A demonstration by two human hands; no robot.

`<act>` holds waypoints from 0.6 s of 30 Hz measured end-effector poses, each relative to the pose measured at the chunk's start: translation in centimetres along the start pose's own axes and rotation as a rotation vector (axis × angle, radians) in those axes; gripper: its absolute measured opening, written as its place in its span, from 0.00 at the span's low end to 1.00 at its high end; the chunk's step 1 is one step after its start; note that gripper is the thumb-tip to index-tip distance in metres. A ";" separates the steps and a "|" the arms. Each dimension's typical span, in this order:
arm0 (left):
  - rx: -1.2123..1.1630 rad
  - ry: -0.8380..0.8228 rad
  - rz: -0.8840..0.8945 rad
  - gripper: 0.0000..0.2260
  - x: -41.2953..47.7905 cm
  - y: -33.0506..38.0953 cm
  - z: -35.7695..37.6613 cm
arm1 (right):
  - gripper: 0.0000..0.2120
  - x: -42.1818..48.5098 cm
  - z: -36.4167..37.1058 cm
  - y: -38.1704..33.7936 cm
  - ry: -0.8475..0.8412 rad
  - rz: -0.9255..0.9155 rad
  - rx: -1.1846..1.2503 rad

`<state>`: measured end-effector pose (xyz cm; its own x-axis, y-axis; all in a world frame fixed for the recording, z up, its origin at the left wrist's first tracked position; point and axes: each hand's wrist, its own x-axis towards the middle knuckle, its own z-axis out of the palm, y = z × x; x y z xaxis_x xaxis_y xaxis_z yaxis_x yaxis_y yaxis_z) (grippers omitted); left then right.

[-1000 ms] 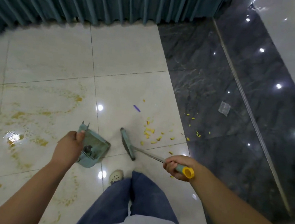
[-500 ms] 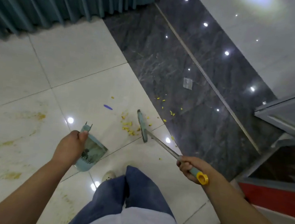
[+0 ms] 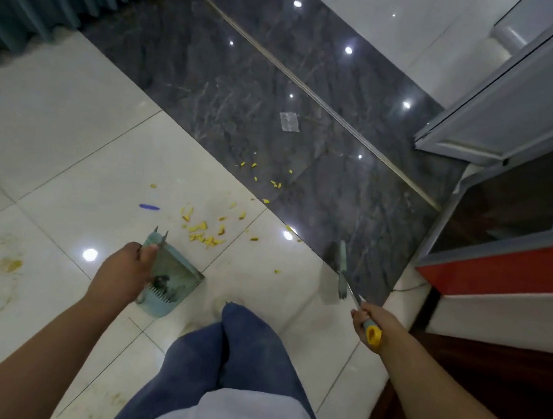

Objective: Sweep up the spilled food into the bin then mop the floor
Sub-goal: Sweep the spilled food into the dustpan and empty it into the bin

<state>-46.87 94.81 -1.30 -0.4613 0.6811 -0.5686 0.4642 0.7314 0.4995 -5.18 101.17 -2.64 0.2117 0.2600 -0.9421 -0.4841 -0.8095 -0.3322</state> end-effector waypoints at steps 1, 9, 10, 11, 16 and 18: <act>0.001 -0.005 -0.002 0.21 0.0 0.0 0.0 | 0.11 0.4 0.1 0.1 0.021 -0.003 -0.051; -0.066 0.004 -0.047 0.20 -0.2 -1.5 -0.6 | 0.11 2.3 5.5 5.2 -0.031 0.123 0.020; -0.062 0.011 -0.048 0.20 -0.3 -1.7 -0.7 | 0.11 2.3 6.7 6.2 -0.059 0.160 0.035; -0.059 0.016 -0.050 0.19 -0.4 -1.9 -0.9 | 0.12 2.1 8.0 7.3 -0.082 0.204 0.044; -0.081 0.053 -0.094 0.18 -0.5 -3.0 -2.0 | 0.13 0.6 14.2 10.8 -0.236 0.359 0.010; -0.098 0.067 -0.104 0.18 -0.5 -3.3 -2.5 | 0.12 0.2 16.5 11.5 -0.304 0.391 -0.013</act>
<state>-50.02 92.11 -1.05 -0.5543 0.5998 -0.5771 0.3370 0.7957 0.5033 -24.69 100.59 -7.36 -0.2415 0.0759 -0.9674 -0.4666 -0.8832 0.0472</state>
